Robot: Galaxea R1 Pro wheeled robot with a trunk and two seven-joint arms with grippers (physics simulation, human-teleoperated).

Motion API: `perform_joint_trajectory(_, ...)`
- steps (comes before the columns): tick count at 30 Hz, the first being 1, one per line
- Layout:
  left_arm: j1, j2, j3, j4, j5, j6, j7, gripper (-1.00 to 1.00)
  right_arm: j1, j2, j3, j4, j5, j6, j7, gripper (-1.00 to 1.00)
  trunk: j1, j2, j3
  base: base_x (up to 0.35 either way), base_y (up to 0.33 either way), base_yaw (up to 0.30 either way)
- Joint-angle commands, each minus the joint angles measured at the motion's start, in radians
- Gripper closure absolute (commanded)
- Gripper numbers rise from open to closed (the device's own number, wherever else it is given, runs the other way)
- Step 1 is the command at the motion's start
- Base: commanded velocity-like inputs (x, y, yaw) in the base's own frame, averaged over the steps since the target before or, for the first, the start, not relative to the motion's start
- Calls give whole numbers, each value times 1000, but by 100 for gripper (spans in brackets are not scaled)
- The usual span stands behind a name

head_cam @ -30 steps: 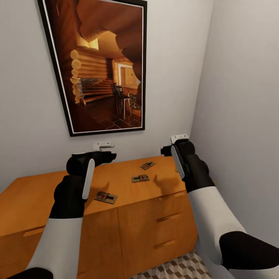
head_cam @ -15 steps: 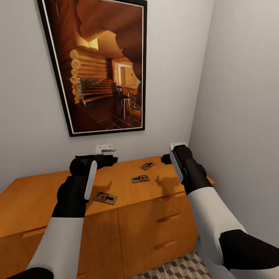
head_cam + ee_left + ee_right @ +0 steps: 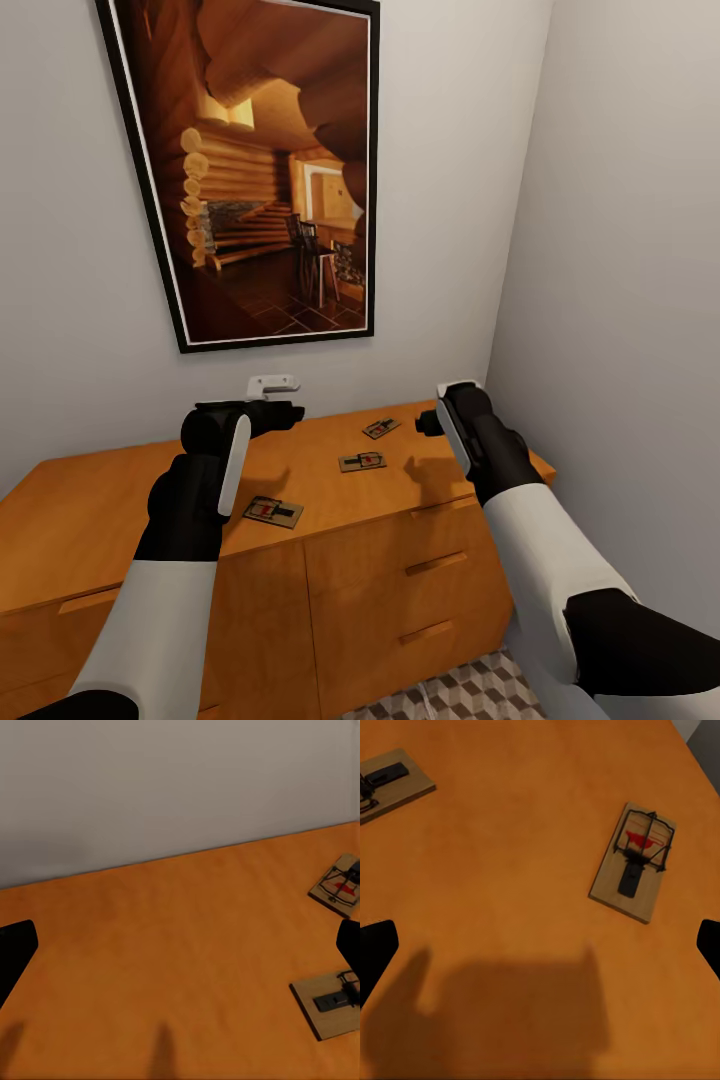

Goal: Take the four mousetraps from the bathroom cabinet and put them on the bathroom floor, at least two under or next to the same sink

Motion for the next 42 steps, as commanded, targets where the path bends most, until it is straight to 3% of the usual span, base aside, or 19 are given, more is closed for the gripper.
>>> perform_joint_trajectory(1, -1, -1, 1, -1, -4, 4, -1, -100, -1, -1, 1, 1, 5, 5, 1, -100, 0, -1, -1, 0, 0, 0)
perform_joint_trajectory(27, 1, -1, -2, -8, -1, 4, -2, -100, 7, -16, -7, 1, 4, 5, 2, -100, 0, -1, -1, 0, 0, 0)
perform_joint_trajectory(32, 1, -1, -5, -7, 0, 4, -2, -100, 7, -17, -47, -1, 4, 5, 3, -100, 0, -1, -1, 94, 0, 0)
perform_joint_trajectory(38, 1, -1, -7, -7, 1, 4, -3, -100, 7, -18, -131, -1, 8, 5, 1, -100, 0, -1, -1, 166, 0, 0)
perform_joint_trajectory(42, 1, -1, -7, -7, 4, 4, -2, -100, 7, -20, -159, 2, 9, 5, 0, -100, 0, -1, -1, 59, 0, 0)
